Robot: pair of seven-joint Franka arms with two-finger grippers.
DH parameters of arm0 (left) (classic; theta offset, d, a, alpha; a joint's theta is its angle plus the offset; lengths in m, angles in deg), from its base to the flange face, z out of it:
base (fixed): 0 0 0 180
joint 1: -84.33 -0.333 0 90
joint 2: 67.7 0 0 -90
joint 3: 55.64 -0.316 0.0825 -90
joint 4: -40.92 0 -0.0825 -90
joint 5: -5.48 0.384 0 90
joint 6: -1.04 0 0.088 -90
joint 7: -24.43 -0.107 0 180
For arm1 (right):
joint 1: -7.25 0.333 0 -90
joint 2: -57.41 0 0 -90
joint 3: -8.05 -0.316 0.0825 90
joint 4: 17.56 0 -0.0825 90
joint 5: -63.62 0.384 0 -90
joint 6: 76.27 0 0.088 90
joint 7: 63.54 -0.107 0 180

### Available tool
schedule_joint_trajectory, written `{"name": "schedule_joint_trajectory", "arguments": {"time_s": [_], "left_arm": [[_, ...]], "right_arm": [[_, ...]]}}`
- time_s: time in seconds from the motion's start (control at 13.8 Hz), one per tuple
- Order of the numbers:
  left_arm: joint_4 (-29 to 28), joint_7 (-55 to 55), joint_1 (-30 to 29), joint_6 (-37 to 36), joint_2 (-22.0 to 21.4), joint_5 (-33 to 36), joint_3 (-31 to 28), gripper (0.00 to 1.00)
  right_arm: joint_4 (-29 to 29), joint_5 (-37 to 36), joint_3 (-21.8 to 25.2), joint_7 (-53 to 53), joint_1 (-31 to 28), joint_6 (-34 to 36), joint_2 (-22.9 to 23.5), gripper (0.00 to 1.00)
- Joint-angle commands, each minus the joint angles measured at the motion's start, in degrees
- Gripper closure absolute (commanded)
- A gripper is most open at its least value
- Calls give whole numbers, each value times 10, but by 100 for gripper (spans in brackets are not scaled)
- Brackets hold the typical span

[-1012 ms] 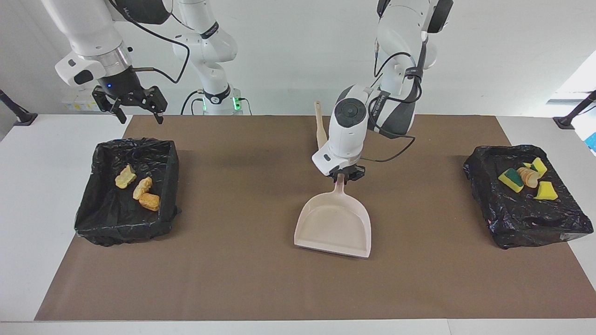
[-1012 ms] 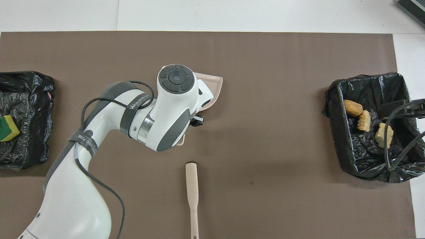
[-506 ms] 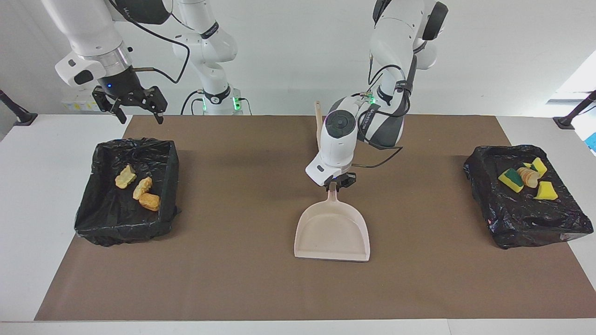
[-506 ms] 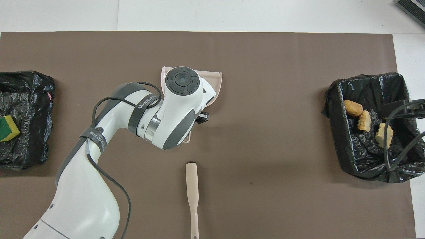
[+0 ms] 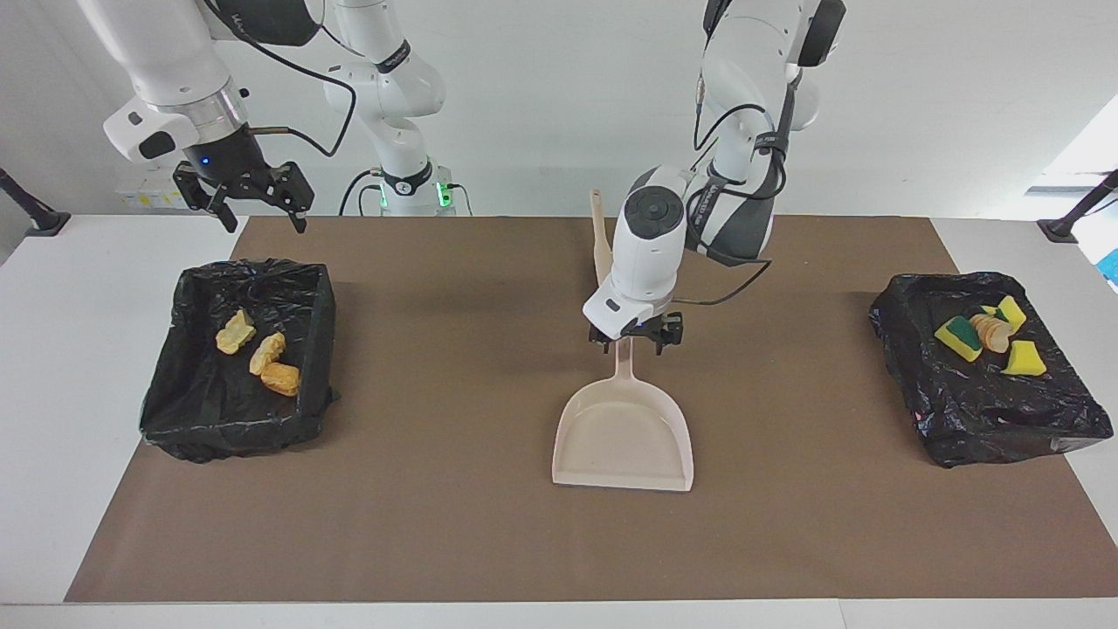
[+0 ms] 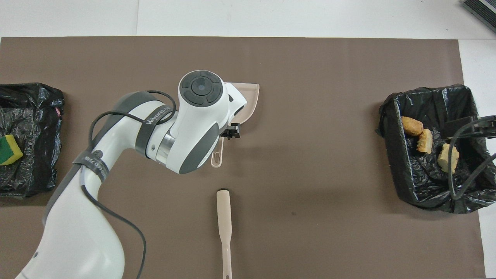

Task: Sweep and dump trash in bin
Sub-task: 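Place the empty dustpan at the mat center with the left gripper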

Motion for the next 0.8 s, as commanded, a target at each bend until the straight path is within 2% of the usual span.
{"name": "schedule_joint_trajectory", "arguments": {"time_s": [0.0,0.14,0.36,0.58,0.72], "left_arm": [[-76,-8,-34,-42,-113,0,-15,0],[-100,-86,-78,-66,-178,0,-15,0],[-98,-174,-143,-117,-233,0,-15,0],[-68,-252,-199,-167,-278,-3,-17,0],[-36,-264,-225,-211,-277,-1,-21,0]], "right_arm": [[9,11,-1,15,-3,4,-8,0],[8,10,-1,15,-3,4,-8,0],[9,11,-1,15,-3,4,-8,0],[8,11,-1,15,-3,3,-8,0],[8,10,-1,15,-4,3,-8,0]]}}
